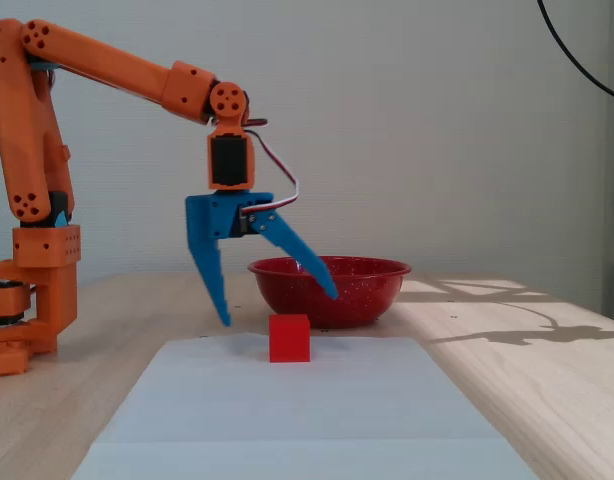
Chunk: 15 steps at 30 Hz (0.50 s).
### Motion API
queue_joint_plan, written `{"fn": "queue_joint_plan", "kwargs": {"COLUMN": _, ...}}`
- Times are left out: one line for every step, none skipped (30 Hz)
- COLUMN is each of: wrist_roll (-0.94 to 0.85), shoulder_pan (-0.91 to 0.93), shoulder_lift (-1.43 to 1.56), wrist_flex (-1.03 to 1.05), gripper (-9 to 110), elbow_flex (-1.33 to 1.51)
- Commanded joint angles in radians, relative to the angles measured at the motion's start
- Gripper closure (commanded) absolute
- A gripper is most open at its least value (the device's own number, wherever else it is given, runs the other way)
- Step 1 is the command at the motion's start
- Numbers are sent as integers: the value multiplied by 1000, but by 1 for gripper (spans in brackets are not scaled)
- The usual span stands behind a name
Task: Grasp the red cube and put it in the red bowl
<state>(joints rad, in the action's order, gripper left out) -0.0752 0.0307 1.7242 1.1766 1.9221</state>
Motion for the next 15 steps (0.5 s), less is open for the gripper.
{"fn": "queue_joint_plan", "kwargs": {"wrist_roll": -23, "shoulder_pan": 21, "shoulder_lift": 29, "wrist_flex": -28, "gripper": 48, "elbow_flex": -110}}
{"fn": "queue_joint_plan", "kwargs": {"wrist_roll": -23, "shoulder_pan": 21, "shoulder_lift": 20, "wrist_flex": -35, "gripper": 48, "elbow_flex": -112}}
{"fn": "queue_joint_plan", "kwargs": {"wrist_roll": -23, "shoulder_pan": 23, "shoulder_lift": 9, "wrist_flex": -41, "gripper": 48, "elbow_flex": -114}}
{"fn": "queue_joint_plan", "kwargs": {"wrist_roll": -25, "shoulder_pan": 23, "shoulder_lift": -2, "wrist_flex": -48, "gripper": 48, "elbow_flex": -115}}
{"fn": "queue_joint_plan", "kwargs": {"wrist_roll": -25, "shoulder_pan": 23, "shoulder_lift": -12, "wrist_flex": -51, "gripper": 48, "elbow_flex": -120}}
{"fn": "queue_joint_plan", "kwargs": {"wrist_roll": -26, "shoulder_pan": 23, "shoulder_lift": -21, "wrist_flex": -54, "gripper": 49, "elbow_flex": -123}}
{"fn": "queue_joint_plan", "kwargs": {"wrist_roll": -26, "shoulder_pan": 21, "shoulder_lift": -31, "wrist_flex": -55, "gripper": 49, "elbow_flex": -126}}
{"fn": "queue_joint_plan", "kwargs": {"wrist_roll": -26, "shoulder_pan": 21, "shoulder_lift": -38, "wrist_flex": -58, "gripper": 49, "elbow_flex": -127}}
{"fn": "queue_joint_plan", "kwargs": {"wrist_roll": -26, "shoulder_pan": 21, "shoulder_lift": -44, "wrist_flex": -61, "gripper": 49, "elbow_flex": -130}}
{"fn": "queue_joint_plan", "kwargs": {"wrist_roll": -26, "shoulder_pan": 20, "shoulder_lift": -52, "wrist_flex": -66, "gripper": 49, "elbow_flex": -130}}
{"fn": "queue_joint_plan", "kwargs": {"wrist_roll": -26, "shoulder_pan": 20, "shoulder_lift": -58, "wrist_flex": -71, "gripper": 49, "elbow_flex": -130}}
{"fn": "queue_joint_plan", "kwargs": {"wrist_roll": -26, "shoulder_pan": 18, "shoulder_lift": -64, "wrist_flex": -75, "gripper": 49, "elbow_flex": -130}}
{"fn": "queue_joint_plan", "kwargs": {"wrist_roll": -26, "shoulder_pan": 18, "shoulder_lift": -71, "wrist_flex": -78, "gripper": 49, "elbow_flex": -129}}
{"fn": "queue_joint_plan", "kwargs": {"wrist_roll": -26, "shoulder_pan": 18, "shoulder_lift": -77, "wrist_flex": -83, "gripper": 49, "elbow_flex": -127}}
{"fn": "queue_joint_plan", "kwargs": {"wrist_roll": -26, "shoulder_pan": 18, "shoulder_lift": -81, "wrist_flex": -86, "gripper": 50, "elbow_flex": -127}}
